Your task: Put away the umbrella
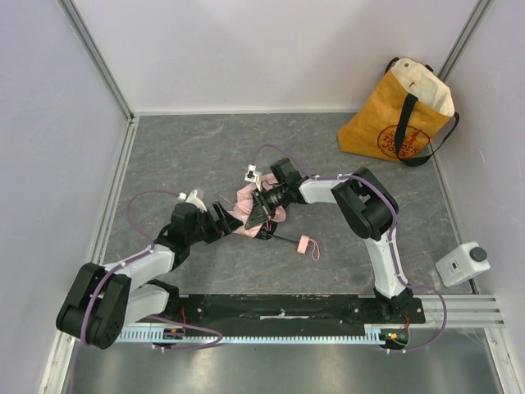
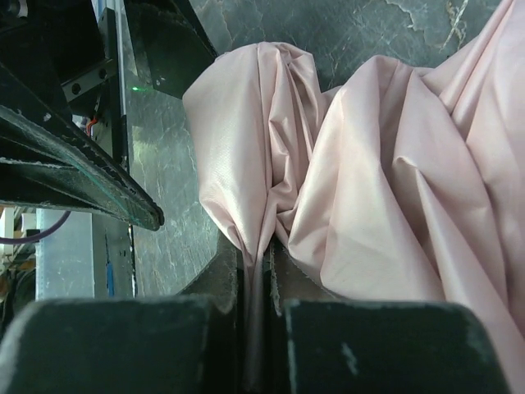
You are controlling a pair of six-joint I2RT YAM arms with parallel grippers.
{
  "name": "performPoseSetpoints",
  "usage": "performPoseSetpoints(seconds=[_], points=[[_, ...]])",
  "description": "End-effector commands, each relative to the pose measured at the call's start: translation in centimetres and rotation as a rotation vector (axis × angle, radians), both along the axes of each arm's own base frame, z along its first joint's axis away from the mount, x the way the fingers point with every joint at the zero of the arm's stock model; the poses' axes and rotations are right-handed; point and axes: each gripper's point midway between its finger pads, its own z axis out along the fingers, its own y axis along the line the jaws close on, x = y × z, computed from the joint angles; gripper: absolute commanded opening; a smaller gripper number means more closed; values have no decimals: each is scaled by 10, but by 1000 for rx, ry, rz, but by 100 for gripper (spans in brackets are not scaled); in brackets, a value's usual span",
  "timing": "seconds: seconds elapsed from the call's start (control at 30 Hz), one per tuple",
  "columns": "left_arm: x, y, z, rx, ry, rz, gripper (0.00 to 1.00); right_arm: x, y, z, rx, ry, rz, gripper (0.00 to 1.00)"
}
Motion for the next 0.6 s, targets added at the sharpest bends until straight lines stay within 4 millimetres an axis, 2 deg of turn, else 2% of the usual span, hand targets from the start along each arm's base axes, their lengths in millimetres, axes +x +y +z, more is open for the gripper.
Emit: performPoseSetpoints(seconds=[0.0, 0.17, 0.3, 0.33, 0.4, 0.57], points=[[4, -3, 14, -48, -45, 3, 91, -73, -85, -115, -516, 273, -54, 0], [-13, -6, 13, -129, -26, 6, 79, -73, -85, -115, -536, 296, -67, 0], [-23, -3, 9, -225, 62, 108, 85, -79, -83, -112, -523, 355, -51, 0], [-29, 3, -3, -223, 145, 170, 86, -80, -82, -111, -521, 369, -47, 0], [-33, 7, -11, -283, 234, 271, 89, -80, -77, -109, -503, 390, -45, 0], [-26, 11, -19, -337, 377, 434, 89, -77, -72, -107, -495, 410, -54, 0]])
